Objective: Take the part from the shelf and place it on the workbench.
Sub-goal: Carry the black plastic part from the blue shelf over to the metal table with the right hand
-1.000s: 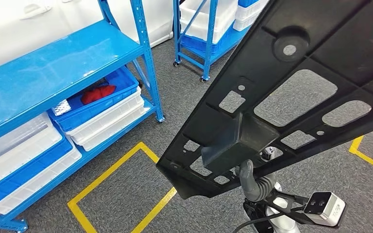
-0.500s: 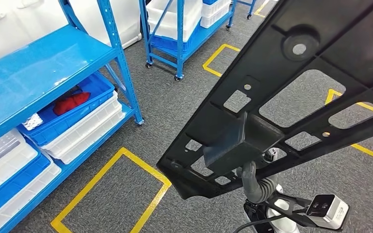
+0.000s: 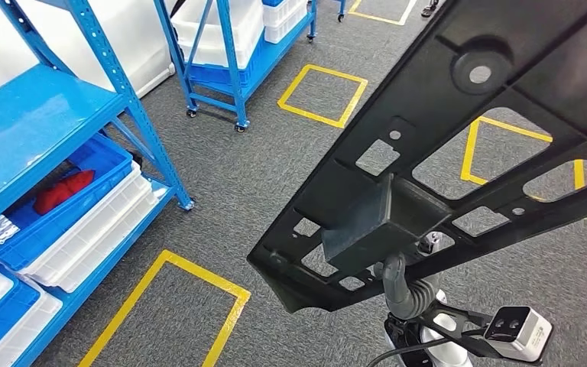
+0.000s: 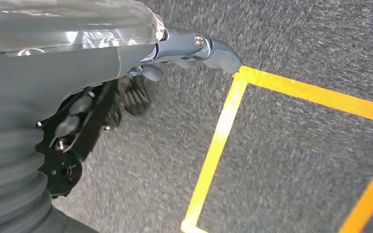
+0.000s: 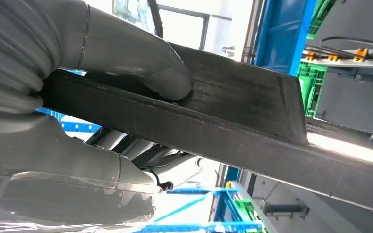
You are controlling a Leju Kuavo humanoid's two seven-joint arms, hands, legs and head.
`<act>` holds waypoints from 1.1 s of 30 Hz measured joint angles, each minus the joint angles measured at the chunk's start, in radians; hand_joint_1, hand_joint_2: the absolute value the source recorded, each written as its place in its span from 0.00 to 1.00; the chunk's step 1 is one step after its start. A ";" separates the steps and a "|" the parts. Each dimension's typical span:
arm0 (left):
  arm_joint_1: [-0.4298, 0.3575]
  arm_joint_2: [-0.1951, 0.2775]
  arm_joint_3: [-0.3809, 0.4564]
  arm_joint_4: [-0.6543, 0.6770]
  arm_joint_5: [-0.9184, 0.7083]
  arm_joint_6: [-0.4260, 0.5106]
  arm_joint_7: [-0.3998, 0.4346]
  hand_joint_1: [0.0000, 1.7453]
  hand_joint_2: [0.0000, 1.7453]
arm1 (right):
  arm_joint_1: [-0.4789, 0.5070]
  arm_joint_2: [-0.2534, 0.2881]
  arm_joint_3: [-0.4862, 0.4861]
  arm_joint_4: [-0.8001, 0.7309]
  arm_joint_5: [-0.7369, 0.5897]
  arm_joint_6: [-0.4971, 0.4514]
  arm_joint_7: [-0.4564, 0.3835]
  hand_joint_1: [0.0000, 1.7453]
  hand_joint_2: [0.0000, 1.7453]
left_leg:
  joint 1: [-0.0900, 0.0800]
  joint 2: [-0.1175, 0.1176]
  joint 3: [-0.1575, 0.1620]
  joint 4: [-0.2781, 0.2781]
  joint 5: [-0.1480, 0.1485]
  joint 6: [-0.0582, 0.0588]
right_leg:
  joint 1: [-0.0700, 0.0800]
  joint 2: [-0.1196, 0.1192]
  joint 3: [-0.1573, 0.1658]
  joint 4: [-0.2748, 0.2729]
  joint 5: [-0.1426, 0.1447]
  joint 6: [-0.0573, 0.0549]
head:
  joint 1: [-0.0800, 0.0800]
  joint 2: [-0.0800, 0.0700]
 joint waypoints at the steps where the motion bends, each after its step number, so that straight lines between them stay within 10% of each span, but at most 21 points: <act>1: 0.000 0.000 0.000 0.000 0.000 -0.006 0.001 0.00 1.00 | 0.000 0.000 0.000 0.000 -0.001 0.003 0.000 1.00 1.00 | 0.003 -0.016 0.033 -0.073 0.033 0.001 | 0.000 0.012 -0.001 0.004 -0.002 0.003 | 0.000 0.000; 6: -0.015 -0.018 -0.013 0.000 0.000 -0.066 0.004 0.00 1.00 | 0.001 0.008 0.001 -0.050 -0.006 0.026 0.033 1.00 1.00 | -0.002 -0.034 0.080 -0.188 0.070 0.028 | -0.003 0.049 -0.018 0.018 -0.001 0.035 | 0.000 0.000; 8: -0.025 -0.031 -0.015 0.000 0.000 -0.065 0.002 0.00 1.00 | -0.001 0.009 0.002 -0.081 -0.005 0.024 0.050 1.00 1.00 | -0.002 -0.017 0.082 -0.196 0.077 0.044 | -0.004 0.017 -0.031 0.045 -0.020 0.044 | 0.000 0.000; 13: -0.025 -0.048 -0.017 0.000 0.000 -0.068 0.001 0.00 1.00 | -0.004 0.009 0.002 -0.105 -0.005 0.023 0.056 1.00 1.00 | -0.007 0.040 0.081 -0.201 0.078 0.057 | -0.006 -0.053 -0.158 0.311 -0.139 0.054 | 0.000 0.000; 19: -0.030 -0.055 -0.018 0.000 0.000 -0.070 0.001 0.00 1.00 | -0.005 0.009 0.002 -0.118 -0.005 0.022 0.056 1.00 1.00 | -0.015 0.091 0.091 -0.199 0.067 0.040 | 0.007 -0.119 -0.004 0.019 -0.017 0.034 | 0.000 0.000; 23: -0.033 -0.058 -0.018 0.000 0.000 -0.069 -0.001 0.00 1.00 | -0.006 0.010 0.002 -0.123 -0.005 0.022 0.055 1.00 1.00 | -0.012 0.085 0.092 -0.182 0.047 0.018 | 0.006 -0.082 -0.004 0.005 -0.011 0.012 | 0.000 0.000; 28: -0.027 -0.061 -0.018 0.001 0.000 -0.050 0.002 0.00 1.00 | -0.021 0.012 0.003 -0.123 -0.027 0.019 0.062 1.00 1.00 | -0.007 0.008 -0.035 0.084 -0.070 0.007 | 0.005 -0.029 -0.001 0.000 -0.006 -0.004 | 0.000 0.000; 30: -0.027 -0.062 -0.018 0.001 0.000 -0.049 0.000 0.00 1.00 | -0.034 0.013 0.003 -0.118 -0.041 0.010 0.077 1.00 1.00 | -0.005 0.005 -0.027 0.050 -0.024 0.007 | 0.005 -0.002 -0.001 0.005 -0.007 -0.003 | 0.000 0.000; 33: -0.031 -0.062 -0.017 0.001 0.000 -0.047 0.000 0.00 1.00 | -0.054 0.014 0.004 -0.111 -0.057 -0.003 0.091 1.00 1.00 | -0.002 -0.036 0.054 -0.141 0.066 0.013 | 0.005 0.030 -0.004 0.017 -0.012 0.008 | 0.000 0.000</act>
